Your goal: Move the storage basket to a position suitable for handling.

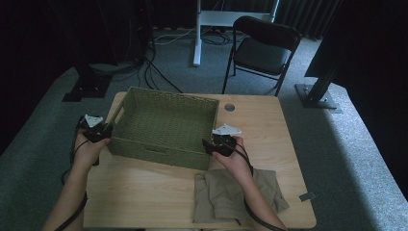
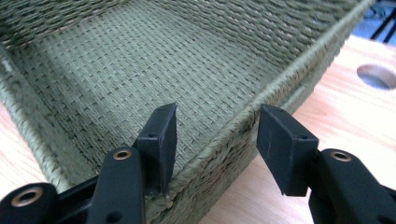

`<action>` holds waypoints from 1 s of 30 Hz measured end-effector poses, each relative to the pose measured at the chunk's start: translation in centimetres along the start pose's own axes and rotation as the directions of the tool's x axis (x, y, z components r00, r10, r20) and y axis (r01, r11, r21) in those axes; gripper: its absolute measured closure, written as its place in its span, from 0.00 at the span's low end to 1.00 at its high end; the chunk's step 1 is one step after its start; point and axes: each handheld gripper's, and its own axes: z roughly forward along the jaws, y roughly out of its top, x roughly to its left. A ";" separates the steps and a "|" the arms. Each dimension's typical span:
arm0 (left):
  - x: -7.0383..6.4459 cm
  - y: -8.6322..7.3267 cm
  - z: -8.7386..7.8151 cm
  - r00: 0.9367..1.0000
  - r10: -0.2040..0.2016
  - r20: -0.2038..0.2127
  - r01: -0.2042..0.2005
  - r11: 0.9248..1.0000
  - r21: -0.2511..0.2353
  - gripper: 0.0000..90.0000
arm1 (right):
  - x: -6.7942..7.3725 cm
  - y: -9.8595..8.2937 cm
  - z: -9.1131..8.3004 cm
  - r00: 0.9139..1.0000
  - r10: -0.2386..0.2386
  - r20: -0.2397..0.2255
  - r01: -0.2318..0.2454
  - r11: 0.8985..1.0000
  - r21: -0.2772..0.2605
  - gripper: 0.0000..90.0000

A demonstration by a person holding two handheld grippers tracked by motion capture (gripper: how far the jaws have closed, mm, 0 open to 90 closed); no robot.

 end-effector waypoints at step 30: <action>-4.0 -1.4 -2.4 0.995 -0.077 -0.060 0.078 0.997 0.010 0.91 | -1.7 0.2 -0.8 0.989 0.093 0.116 -0.100 0.993 0.062 0.74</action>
